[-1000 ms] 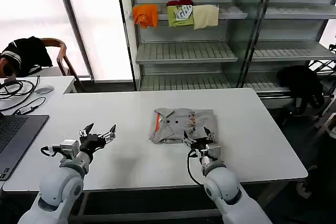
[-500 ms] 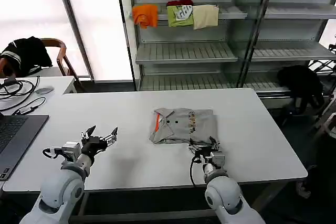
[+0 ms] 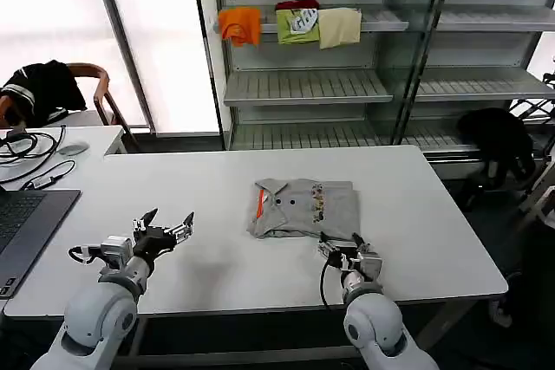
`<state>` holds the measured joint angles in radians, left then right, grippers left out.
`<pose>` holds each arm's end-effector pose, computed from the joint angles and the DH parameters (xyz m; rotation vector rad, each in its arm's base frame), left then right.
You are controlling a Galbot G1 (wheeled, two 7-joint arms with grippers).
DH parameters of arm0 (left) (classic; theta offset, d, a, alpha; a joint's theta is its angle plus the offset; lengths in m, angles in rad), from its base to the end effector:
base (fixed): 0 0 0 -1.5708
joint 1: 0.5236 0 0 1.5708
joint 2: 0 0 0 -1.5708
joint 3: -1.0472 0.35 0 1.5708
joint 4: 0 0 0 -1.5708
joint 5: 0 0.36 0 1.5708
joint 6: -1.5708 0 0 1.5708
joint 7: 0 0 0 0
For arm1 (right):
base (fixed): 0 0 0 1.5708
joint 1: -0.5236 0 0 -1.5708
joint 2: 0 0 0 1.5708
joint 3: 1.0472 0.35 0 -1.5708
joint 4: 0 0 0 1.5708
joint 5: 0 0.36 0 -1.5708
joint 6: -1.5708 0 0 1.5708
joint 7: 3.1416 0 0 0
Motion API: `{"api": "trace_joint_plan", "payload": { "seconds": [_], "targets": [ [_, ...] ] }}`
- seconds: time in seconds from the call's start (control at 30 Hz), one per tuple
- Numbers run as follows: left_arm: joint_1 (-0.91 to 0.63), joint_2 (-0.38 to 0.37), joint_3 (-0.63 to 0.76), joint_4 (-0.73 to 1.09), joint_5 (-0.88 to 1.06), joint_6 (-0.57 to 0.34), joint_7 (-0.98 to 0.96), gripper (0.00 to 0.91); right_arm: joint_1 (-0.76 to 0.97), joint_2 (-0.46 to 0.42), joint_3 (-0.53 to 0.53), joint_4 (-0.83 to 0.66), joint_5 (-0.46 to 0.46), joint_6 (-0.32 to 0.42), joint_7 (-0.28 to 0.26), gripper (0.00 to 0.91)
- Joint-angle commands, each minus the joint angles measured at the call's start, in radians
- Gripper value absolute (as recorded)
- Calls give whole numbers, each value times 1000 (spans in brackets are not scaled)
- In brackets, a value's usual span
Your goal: Fold and organize the clothes.
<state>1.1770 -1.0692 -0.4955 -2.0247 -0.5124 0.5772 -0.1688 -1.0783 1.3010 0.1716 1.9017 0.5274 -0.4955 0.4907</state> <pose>0.2983 0.0844 -0.2133 -0.1060 -2.8231 -0.0916 0.3115 0.0510 -0.2657 0.0385 -2.7572 -0.1514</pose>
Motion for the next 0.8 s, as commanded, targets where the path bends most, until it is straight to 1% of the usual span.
{"api": "trace_joint_plan", "payload": {
  "seconds": [0.03,0.1,0.17,0.27,0.3,0.33,0.43,0.53,0.6,0.67,0.73,0.8],
  "targets": [
    [4,-8,1,-11,8,1,-1,907,100,10,-7,132,44,-68,13,907],
    [5,-11,0,-17,9,1,-2,907,161,20,-24,115,39,-78,8,907],
    [9,-11,-2,-21,10,1,-3,907,233,43,-45,65,8,-77,-7,907],
    [16,-13,-8,-23,12,1,-2,907,337,100,-89,-66,-7,-72,-41,907],
    [18,-14,-9,-23,13,1,-2,907,350,111,-100,-86,-14,-68,-43,907],
    [21,-15,-12,-23,14,1,-2,907,382,145,-119,-141,-28,-66,-53,907],
    [27,-15,-16,-22,15,1,-1,907,427,204,-156,-228,-67,-51,-64,907],
    [28,-14,-17,-22,14,1,0,907,454,246,-184,-299,-116,-37,-74,907],
    [27,-13,-17,-20,13,1,1,907,473,267,-185,-347,-160,-25,-85,907],
    [27,-13,-17,-18,13,1,3,907,498,295,-180,-416,-176,-15,-80,907],
    [29,-13,-17,-17,13,1,5,907,525,317,-164,-475,-213,-6,-67,907],
    [30,-12,-17,-14,13,1,6,907,538,328,-145,-510,-246,3,-69,907]
  ]
}}
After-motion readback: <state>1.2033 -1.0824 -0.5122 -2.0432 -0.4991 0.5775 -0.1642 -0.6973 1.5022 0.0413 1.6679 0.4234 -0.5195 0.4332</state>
